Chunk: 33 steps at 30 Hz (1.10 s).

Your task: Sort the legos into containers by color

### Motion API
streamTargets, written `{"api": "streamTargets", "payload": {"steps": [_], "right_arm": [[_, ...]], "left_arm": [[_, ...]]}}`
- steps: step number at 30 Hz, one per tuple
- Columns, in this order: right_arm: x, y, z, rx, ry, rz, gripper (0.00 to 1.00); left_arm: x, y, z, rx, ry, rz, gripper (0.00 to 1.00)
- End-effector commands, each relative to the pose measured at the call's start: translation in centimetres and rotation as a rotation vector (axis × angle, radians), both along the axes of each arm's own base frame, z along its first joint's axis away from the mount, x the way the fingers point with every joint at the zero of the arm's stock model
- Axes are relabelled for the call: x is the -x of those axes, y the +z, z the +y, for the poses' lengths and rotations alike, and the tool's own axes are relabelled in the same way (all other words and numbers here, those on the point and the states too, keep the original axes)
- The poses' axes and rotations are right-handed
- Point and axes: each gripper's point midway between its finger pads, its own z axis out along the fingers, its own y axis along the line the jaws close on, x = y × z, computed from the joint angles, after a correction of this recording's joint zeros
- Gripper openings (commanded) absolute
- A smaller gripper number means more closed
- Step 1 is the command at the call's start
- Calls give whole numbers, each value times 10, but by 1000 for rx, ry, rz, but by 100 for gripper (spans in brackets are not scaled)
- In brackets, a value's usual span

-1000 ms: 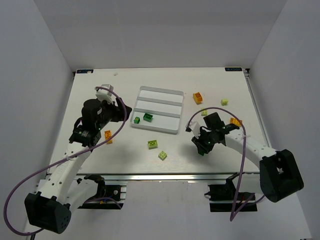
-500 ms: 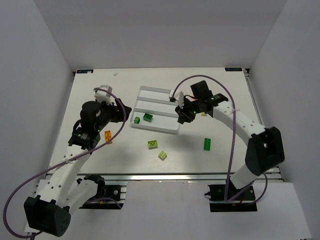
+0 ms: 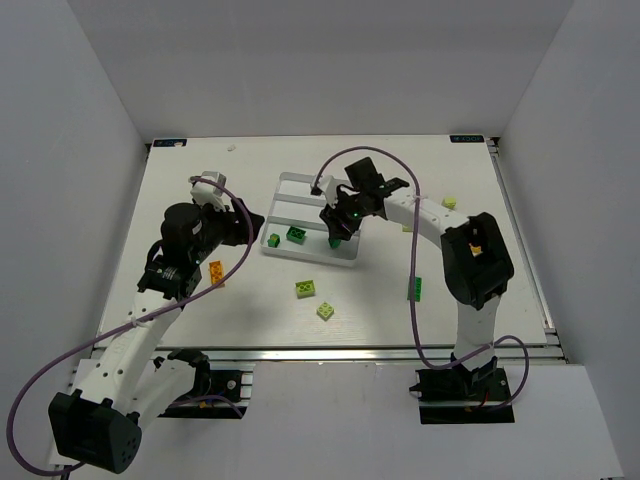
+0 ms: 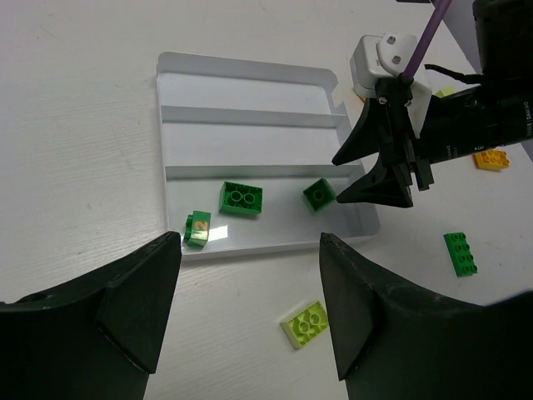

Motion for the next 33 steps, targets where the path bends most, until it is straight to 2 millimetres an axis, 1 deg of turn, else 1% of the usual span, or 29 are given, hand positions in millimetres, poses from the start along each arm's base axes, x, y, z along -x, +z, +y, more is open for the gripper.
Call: {"api": "streamTargets", "payload": {"steps": [1, 2, 4, 5, 7, 8, 9, 10, 11, 12, 13, 15, 17, 18, 19, 21, 22, 23, 24, 27, 33], "right_arm": [[-9, 33, 9, -63, -14, -57, 58], [-6, 40, 4, -67, -31, -62, 59], [-7, 52, -2, -85, -64, -97, 59], [-1, 61, -13, -85, -99, -120, 60], [-4, 76, -26, -101, -173, -174, 63], [-7, 83, -47, -73, -280, -216, 67], [-5, 85, -58, -77, -383, -194, 73], [-5, 96, -77, -87, -477, -201, 77], [-4, 90, -93, -59, -557, -186, 72], [8, 76, -106, -31, -592, -126, 69], [14, 69, -124, -14, -635, -80, 66], [47, 37, -146, 74, -656, 51, 64], [62, 26, -168, 119, -693, 83, 64], [73, 12, -178, 155, -707, 108, 64], [76, 12, -188, 172, -714, 100, 67], [86, 3, -205, 226, -740, 136, 72], [91, -2, -208, 251, -731, 156, 74], [96, -6, -216, 276, -741, 185, 77], [100, -9, -218, 288, -738, 205, 80], [110, -26, -221, 329, -737, 302, 88], [111, -50, -212, 321, -752, 400, 89]], "left_arm": [[2, 7, -3, 7, -26, -32, 77], [2, 7, -4, 9, -30, -31, 77], [2, 7, -4, 11, -33, -30, 76], [2, 7, -4, 14, -34, -29, 76], [3, 9, -5, 18, -40, -34, 75], [3, 9, -5, 21, -39, -34, 75], [4, 10, -6, 22, -40, -35, 74], [4, 10, -5, 24, -40, -36, 74], [4, 10, -6, 25, -41, -35, 74], [4, 11, -6, 28, -42, -37, 74], [5, 13, -7, 32, -48, -41, 72], [7, 15, -8, 39, -53, -46, 71], [7, 15, -9, 41, -61, -47, 71], [7, 16, -9, 44, -61, -48, 70], [7, 16, -9, 44, -61, -48, 70], [8, 16, -9, 46, -61, -49, 70], [8, 16, -9, 45, -60, -48, 70], [8, 16, -9, 47, -61, -47, 70], [8, 16, -10, 48, -64, -47, 70], [8, 17, -9, 48, -61, -51, 70], [8, 18, -9, 47, -58, -57, 70]]}}
